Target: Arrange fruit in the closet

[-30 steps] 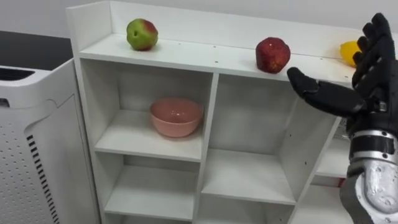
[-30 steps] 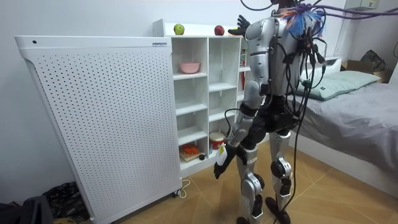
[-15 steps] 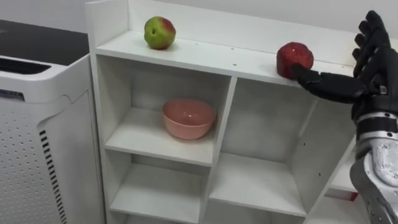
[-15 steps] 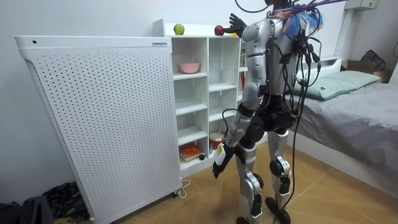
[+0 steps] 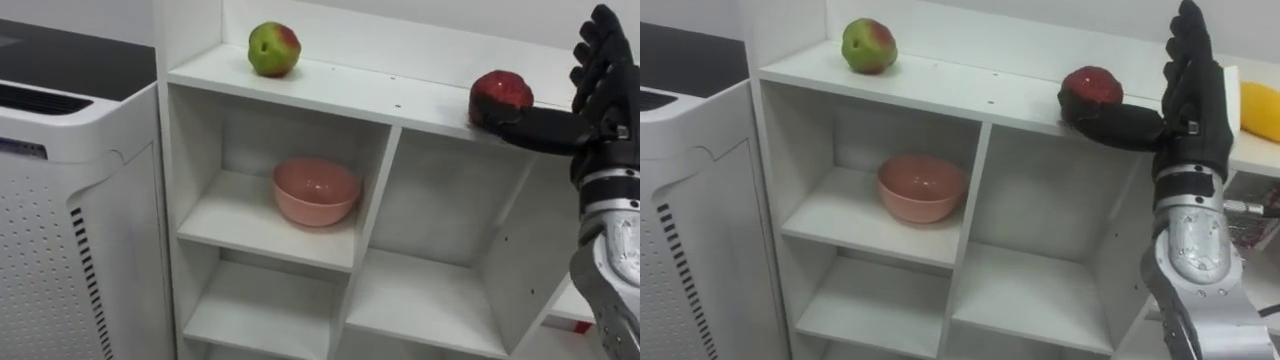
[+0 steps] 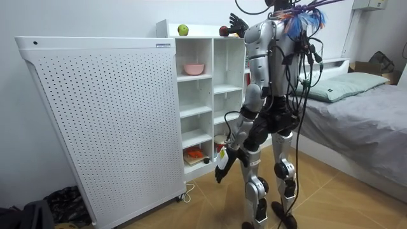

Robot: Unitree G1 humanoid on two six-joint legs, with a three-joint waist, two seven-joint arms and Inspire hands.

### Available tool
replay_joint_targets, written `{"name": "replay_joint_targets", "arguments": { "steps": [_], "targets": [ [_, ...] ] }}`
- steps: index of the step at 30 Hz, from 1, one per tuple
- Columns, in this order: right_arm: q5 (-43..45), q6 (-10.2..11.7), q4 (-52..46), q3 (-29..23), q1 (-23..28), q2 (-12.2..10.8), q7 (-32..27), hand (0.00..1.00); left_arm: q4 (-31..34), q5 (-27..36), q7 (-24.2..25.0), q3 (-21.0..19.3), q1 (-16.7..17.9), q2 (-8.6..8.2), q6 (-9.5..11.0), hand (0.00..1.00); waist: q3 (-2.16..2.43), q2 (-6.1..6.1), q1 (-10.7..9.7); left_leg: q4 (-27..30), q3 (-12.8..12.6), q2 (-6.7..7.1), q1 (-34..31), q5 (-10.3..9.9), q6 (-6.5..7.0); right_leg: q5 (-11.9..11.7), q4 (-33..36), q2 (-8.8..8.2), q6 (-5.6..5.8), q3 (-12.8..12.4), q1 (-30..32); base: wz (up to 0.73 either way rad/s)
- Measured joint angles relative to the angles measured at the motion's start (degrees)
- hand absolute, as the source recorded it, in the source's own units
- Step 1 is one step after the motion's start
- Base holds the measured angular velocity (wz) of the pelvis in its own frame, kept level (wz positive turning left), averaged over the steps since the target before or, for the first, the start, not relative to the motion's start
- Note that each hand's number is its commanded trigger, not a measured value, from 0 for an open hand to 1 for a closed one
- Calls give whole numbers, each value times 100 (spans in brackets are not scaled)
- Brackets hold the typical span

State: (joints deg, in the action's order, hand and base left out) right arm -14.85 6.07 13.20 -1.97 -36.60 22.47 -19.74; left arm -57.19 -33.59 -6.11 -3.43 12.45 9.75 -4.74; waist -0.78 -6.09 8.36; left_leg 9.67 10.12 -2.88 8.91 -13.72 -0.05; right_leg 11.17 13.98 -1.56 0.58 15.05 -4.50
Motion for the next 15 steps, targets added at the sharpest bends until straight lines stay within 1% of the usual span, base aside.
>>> {"name": "replay_joint_targets", "arguments": {
  "steps": [1, 2, 3, 4, 5, 6, 7, 8, 10, 14, 15],
  "targets": [
    [3, -1, 1, 67, -81, 0, 44, 0, -2, -93, -6, -103, -17, 53, 2, 0, 32, -127, 50, -1, 126, 69, -41, -7, -8, -135, -528, 110, -84, -147, 80, -37],
    [17, -1, 1, 112, -121, 7, 78, 0, -32, -131, -25, -122, -22, 41, -15, 0, 28, -126, 49, 0, 124, 52, -51, -27, -33, -186, -551, 90, -108, -13, 46, -16],
    [13, 3, 14, 188, -143, 12, 110, 0, -25, -230, -39, -135, 16, 22, -27, 0, 10, -107, -48, 117, -18, 54, -95, -51, -104, -279, -528, 81, -152, 34, -31, 36],
    [7, 6, 112, 211, -147, 63, 118, 0, -26, -254, -41, -91, -30, -8, -38, 0, 6, -124, -180, 120, -291, 49, -197, -43, -177, -277, -534, 18, -148, -175, -104, 68],
    [4, 10, 265, 194, -148, 200, 103, 0, -6, -268, -44, -31, -123, -32, -32, 0, 5, -117, -169, -135, -588, 51, -281, 94, -42, -262, -526, 4, -123, -442, -115, 58],
    [-4, 3, 363, 203, -159, 229, 119, 0, 0, -272, -59, -15, -134, -22, -24, 0, 21, -143, -138, -120, -704, 59, -259, 135, -42, -250, -520, -7, -95, -498, -105, 26],
    [-57, -4, 471, 218, -207, 254, 208, 0, -13, -266, -83, 0, -160, 6, -30, 0, 26, -182, -75, -94, -779, 78, -252, 150, -31, -241, -525, 0, -72, -485, -89, -16],
    [-95, -3, 565, 273, -266, 252, 323, 0, -22, -268, -85, 8, -154, 31, -67, 0, 32, -194, 0, -73, -821, 96, -253, 149, -29, -247, -539, 24, -62, -455, -72, -21],
    [-112, -5, 712, 312, -349, 253, 465, 0, -20, -272, -85, 6, -128, 38, -120, 0, 43, -210, 15, -20, -822, 161, -256, 150, -26, -258, -535, -1, -49, -311, -109, -6],
    [-123, -4, 743, 310, -379, 253, 597, 0, -22, -263, -83, -39, 14, 54, -121, 0, 42, -207, 15, -10, -800, 191, -279, 165, 8, -262, -518, -35, -40, -282, -140, 1],
    [-158, -4, 785, 308, -379, 253, 627, 0, -21, -270, -74, -44, 27, 52, -132, 0, 31, -185, 3, -9, -782, 183, -299, 141, -4, -273, -513, -22, -41, -263, -137, 9]
  ]
}}
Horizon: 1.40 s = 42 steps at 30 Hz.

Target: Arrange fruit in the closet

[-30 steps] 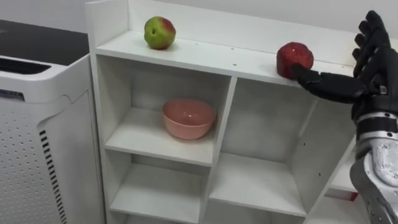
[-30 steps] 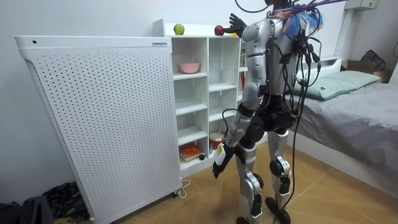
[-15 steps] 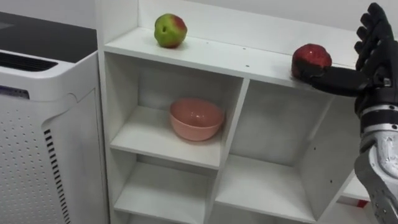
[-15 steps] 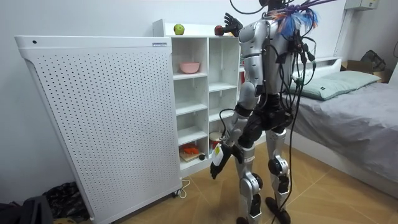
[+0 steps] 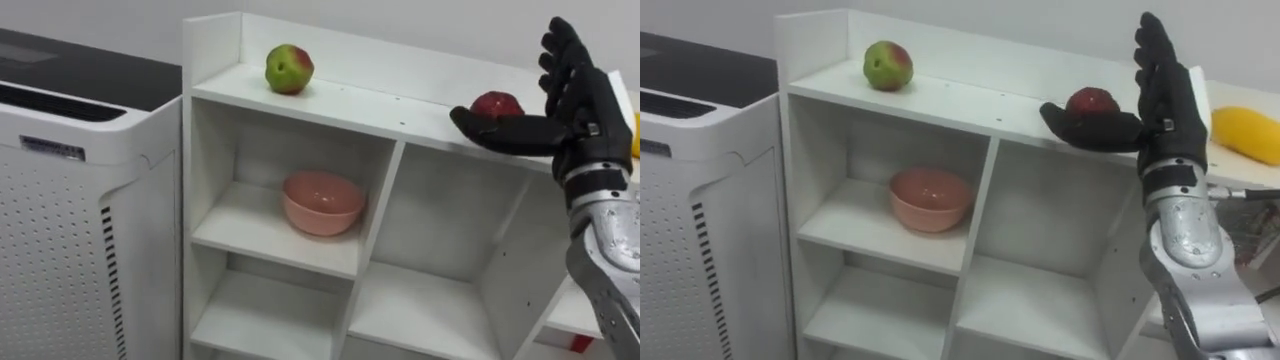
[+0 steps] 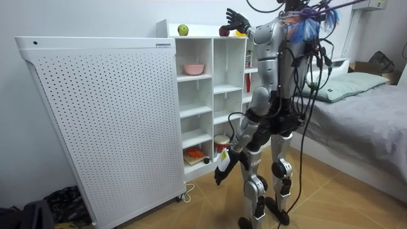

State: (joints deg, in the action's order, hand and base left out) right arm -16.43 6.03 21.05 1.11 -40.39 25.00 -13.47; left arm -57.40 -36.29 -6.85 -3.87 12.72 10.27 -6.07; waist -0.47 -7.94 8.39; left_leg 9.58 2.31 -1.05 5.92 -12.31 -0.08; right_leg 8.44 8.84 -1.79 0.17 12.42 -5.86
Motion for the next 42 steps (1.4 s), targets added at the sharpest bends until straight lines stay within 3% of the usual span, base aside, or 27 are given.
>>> {"name": "replay_joint_targets", "arguments": {
  "steps": [4, 6, 9, 16, 32, 39, 41, 42],
  "targets": [
    [2, -111, 86, -5, 1, 0, -7, 0, 0, -13, 23, 5, -17, -41, -46, 0, -10, 78, -15, 29, 22, -10, -61, 43, -43, -28, 11, 16, -35, 18, 46, 4],
    [5, -121, 85, -5, 0, 0, -12, 0, 5, -13, 26, 11, -30, -46, -105, 0, 36, 80, -20, 40, 21, -9, -138, 91, -48, -32, -10, 21, -43, 16, 103, 0],
    [2, -242, 105, -2, 1, -1, -11, 0, 5, -13, 26, 13, -45, -42, -113, 0, 36, 121, -24, 39, 21, -9, -139, 105, -45, -36, -5, 22, -49, 20, 104, 0],
    [9, -270, 218, -2, 1, -1, -10, 0, 8, -8, 23, 16, -104, -31, -108, 0, 66, 58, -26, 58, 21, -10, -141, 119, -44, -33, -13, 18, -44, 58, 97, 0],
    [-25, -373, 315, -8, 1, -1, 49, 0, 62, -13, 11, -44, -87, -31, -113, 0, 54, 39, -24, 5, 10, -16, -128, 117, -45, -34, -12, 21, -44, 70, 93, 0],
    [-23, -481, 310, -8, 0, 0, 175, 0, 62, -13, 11, -46, -79, -42, -117, 0, 22, 86, -23, 6, 7, -16, -128, 117, -45, -34, -10, 21, -44, 69, 95, 0],
    [-28, -481, 311, -8, 0, 1, 205, 2, 62, -13, 12, -49, -79, -43, -121, 0, 21, 86, -23, 6, 7, -16, -129, 117, -45, -34, -10, 22, -44, 70, 95, 0],
    [-56, -481, 316, -8, 0, 3, 232, 7, 62, -13, 13, -49, -81, -46, -121, 0, 22, 86, -24, 9, 7, -16, -127, 117, -45, -34, -10, 21, -44, 70, 95, 0]
  ]
}}
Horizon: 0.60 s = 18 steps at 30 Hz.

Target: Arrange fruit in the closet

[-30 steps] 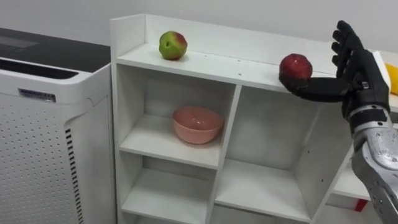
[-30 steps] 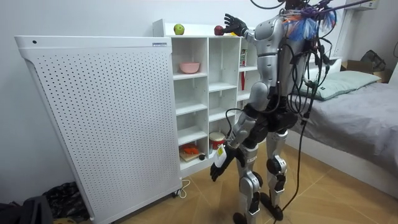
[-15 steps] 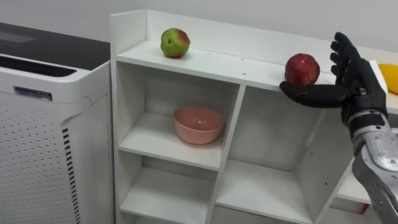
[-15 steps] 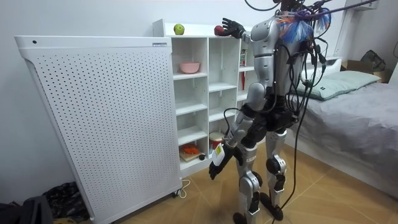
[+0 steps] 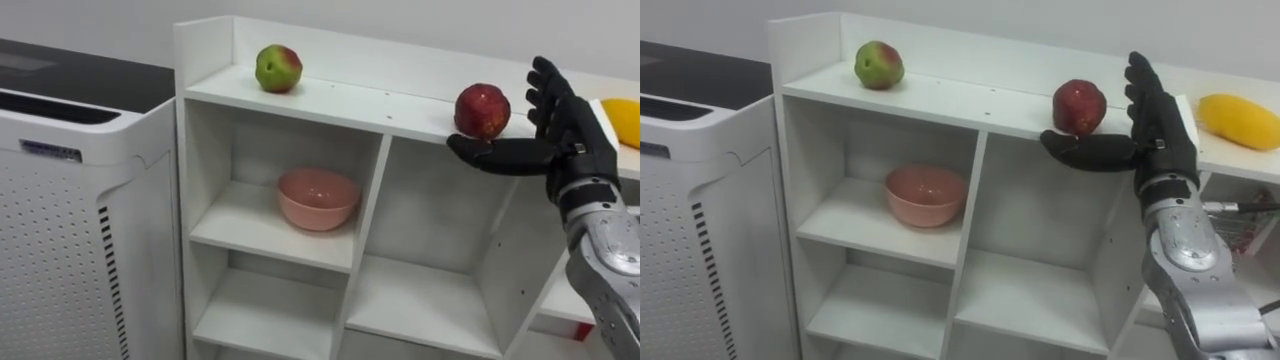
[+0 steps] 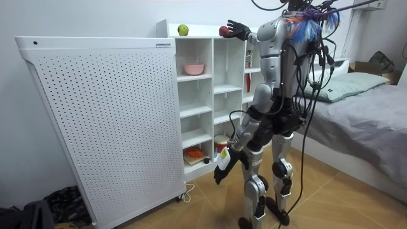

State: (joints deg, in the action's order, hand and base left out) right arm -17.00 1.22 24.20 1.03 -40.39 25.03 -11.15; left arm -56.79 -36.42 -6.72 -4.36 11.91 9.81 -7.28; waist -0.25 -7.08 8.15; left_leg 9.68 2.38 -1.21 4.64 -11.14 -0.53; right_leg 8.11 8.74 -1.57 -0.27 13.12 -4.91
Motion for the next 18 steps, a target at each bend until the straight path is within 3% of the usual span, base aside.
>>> {"name": "replay_joint_targets", "arguments": {
  "steps": [1, 2, 3, 5, 9, 18],
  "targets": [
    [-101, 0, 14, 1, 0, 6, 27, 13, -15, 5, 3, 1, -10, 0, 0, 0, 1, -2, 8, 2, 0, 0, 14, 0, 0, 0, 0, 0, 0, -1, -11, 0],
    [-149, 1, 31, 2, -1, 9, 44, 28, -22, 8, 6, 1, -13, 0, 0, 0, 2, -3, 8, 3, 0, 0, 24, 0, 0, 0, 1, 0, 0, 1, -19, 0],
    [-221, 18, 104, 6, -15, 18, 88, 60, -25, 49, 19, 4, -15, 0, 1, 0, 4, -6, 8, 8, -1, 0, 47, 1, 1, 0, 1, -1, 0, 1, -34, 0],
    [-333, 21, 300, 13, -74, 78, 215, 100, -40, 81, 89, 3, -15, 1, 2, 0, 3, -13, 13, -8, -6, -2, 103, 0, 1, 0, 0, -2, 1, 11, -87, 0],
    [-325, 22, 545, 210, -192, 239, 287, 100, -53, 87, 99, 7, -13, 1, 3, 0, -19, -72, 24, -17, -8, -6, 102, -1, -1, 0, 4, 2, 0, 18, -85, 0],
    [-297, 16, 959, 283, -474, 423, 424, 100, -57, 91, 98, 5, -2, 8, 1, 0, 18, -146, 94, -5, -28, -13, 111, -1, -1, -2, 3, 5, -3, 61, -79, 0]
  ]
}}
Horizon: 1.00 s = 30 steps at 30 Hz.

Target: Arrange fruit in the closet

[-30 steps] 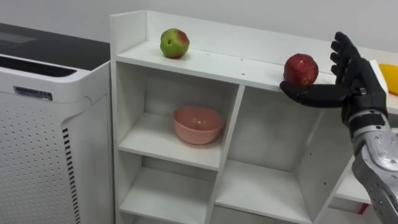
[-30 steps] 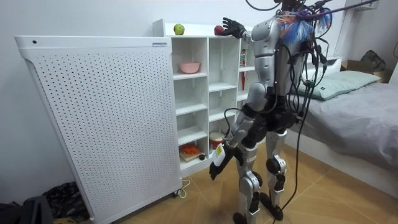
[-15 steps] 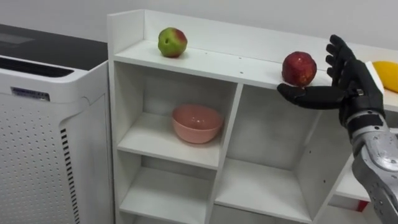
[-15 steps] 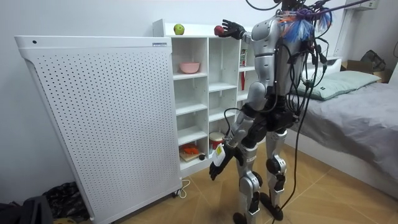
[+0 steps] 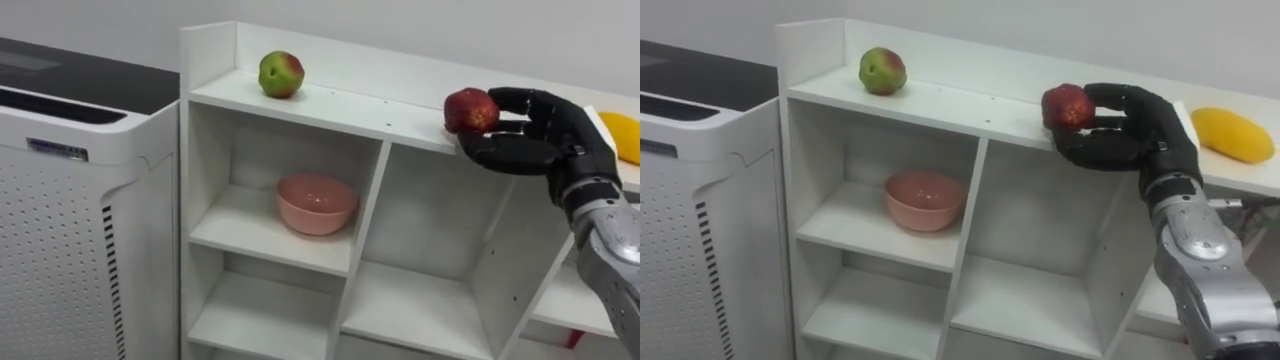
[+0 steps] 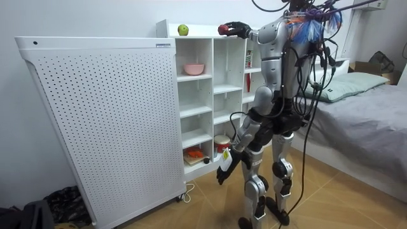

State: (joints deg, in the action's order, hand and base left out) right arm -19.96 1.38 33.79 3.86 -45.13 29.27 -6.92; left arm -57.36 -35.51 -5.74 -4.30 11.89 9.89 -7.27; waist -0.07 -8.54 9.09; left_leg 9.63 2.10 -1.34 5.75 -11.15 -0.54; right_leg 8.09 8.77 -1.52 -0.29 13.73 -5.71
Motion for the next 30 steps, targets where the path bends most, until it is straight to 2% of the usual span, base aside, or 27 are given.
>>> {"name": "replay_joint_targets", "arguments": {
  "steps": [2, 13, 18, 20, 21, 22, 25, 27, 30],
  "targets": [
    [105, 1, 49, -1, -34, 81, 7, 100, 1, 0, 21, 0, -9, 3, -4, 0, 3, -8, 65, -2, -1, -1, 2, 0, 0, 0, -3, -3, 0, 73, 2, 0],
    [105, 6, 144, 118, -173, 85, 57, 100, 0, 10, 136, 2, -67, 31, -34, 0, -42, -28, 158, -15, 4, -3, -4, -3, 2, 0, -11, -7, 1, 98, 5, 0],
    [13, -10, -68, 120, -184, 70, 87, 100, 1, 9, 113, 2, -72, 33, 25, 0, -54, -9, 77, -10, 0, -2, -56, -9, 0, 0, -8, -5, 0, 84, 37, 0],
    [-35, -15, -584, 144, -139, 53, 96, 100, 3, 15, 115, 9, -68, 35, 27, 0, -69, 47, 12, 7, -14, -2, -120, -9, 1, -4, 0, -6, -6, 79, 96, 0],
    [-38, -15, -688, 165, -115, 53, 97, 100, 3, 23, 116, 16, -60, 38, 27, 0, -58, 68, -9, 14, -19, -3, -116, -9, 1, -4, 0, -6, -6, 76, 95, 0],
    [-7, -15, -948, 166, -21, 41, 90, 100, 3, 43, 117, 21, -63, 42, 28, 0, -33, 104, -14, 20, -27, -4, -99, -8, 2, -4, 1, -4, -5, 61, 94, -6],
    [304, 1, -1737, 167, 337, -49, 55, 100, -1, 127, 93, 93, -119, 63, 40, 0, -8, 173, -39, 19, -53, -6, -77, -8, 2, -4, -1, -3, -5, 38, 94, -3],
    [463, 5, -2239, 169, 669, -81, 53, 100, 1, 135, 22, 159, -143, 65, 89, 0, -5, 188, -46, 19, -65, -5, -63, -8, 2, -4, 1, -7, -5, 30, 96, -3],
    [708, 5, -3082, 170, 1273, -296, 84, 100, 2, 119, -34, 238, -158, 42, 110, 0, -3, 241, -68, -1, -151, -22, -46, -12, 3, -5, 30, -2, -6, -16, 114, -12]
  ]
}}
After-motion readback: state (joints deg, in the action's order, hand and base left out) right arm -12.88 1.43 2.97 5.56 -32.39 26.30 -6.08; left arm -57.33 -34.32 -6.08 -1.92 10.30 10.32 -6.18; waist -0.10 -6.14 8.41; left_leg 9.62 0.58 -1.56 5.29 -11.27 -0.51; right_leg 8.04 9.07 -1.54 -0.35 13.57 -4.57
